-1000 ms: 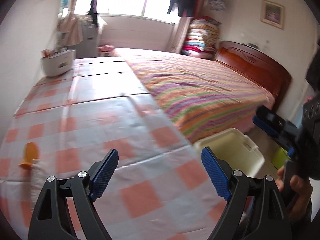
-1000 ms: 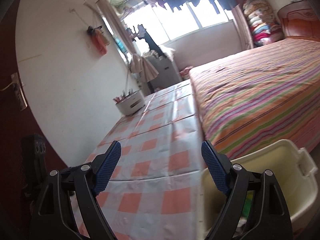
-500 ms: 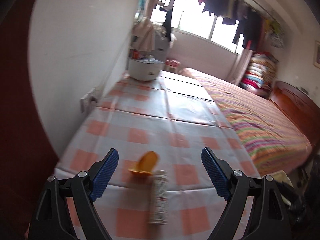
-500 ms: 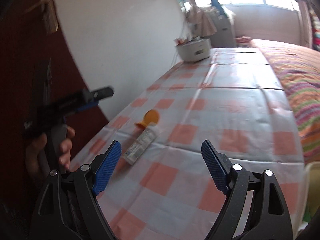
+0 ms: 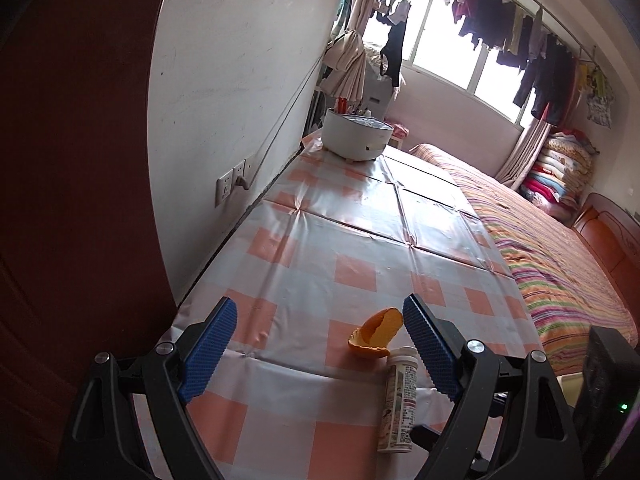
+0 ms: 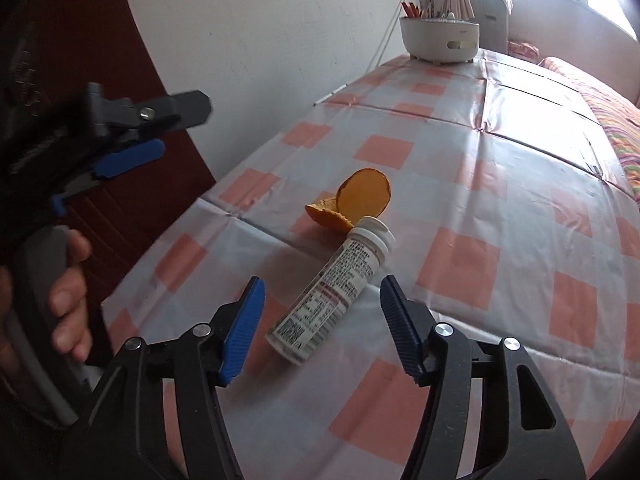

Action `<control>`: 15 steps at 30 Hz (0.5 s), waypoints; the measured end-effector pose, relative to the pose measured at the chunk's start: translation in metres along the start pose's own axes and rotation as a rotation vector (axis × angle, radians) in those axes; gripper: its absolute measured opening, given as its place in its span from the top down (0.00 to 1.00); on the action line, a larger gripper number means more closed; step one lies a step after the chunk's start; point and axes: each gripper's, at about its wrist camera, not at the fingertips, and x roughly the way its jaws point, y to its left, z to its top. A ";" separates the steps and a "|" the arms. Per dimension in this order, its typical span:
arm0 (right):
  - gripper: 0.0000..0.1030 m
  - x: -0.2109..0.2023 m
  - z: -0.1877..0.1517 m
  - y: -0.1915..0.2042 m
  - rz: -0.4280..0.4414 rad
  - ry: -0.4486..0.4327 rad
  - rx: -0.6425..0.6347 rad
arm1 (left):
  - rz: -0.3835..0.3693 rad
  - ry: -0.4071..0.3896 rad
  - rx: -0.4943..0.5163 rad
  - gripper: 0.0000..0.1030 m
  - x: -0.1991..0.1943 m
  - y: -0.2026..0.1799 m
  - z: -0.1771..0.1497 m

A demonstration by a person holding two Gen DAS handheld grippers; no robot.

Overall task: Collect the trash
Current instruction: 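Move both open tools over the white pill bottle and orange peel, then close the right tool on the white pill bottle and lift it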

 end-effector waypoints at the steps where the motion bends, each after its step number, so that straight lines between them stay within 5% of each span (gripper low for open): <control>1: 0.47 0.005 0.003 0.000 -0.015 0.011 -0.003 | 0.001 -0.001 -0.002 0.20 0.000 0.001 0.000; 15: 0.59 0.043 0.013 -0.015 -0.078 0.127 -0.003 | 0.006 0.014 -0.003 0.20 0.006 0.006 0.001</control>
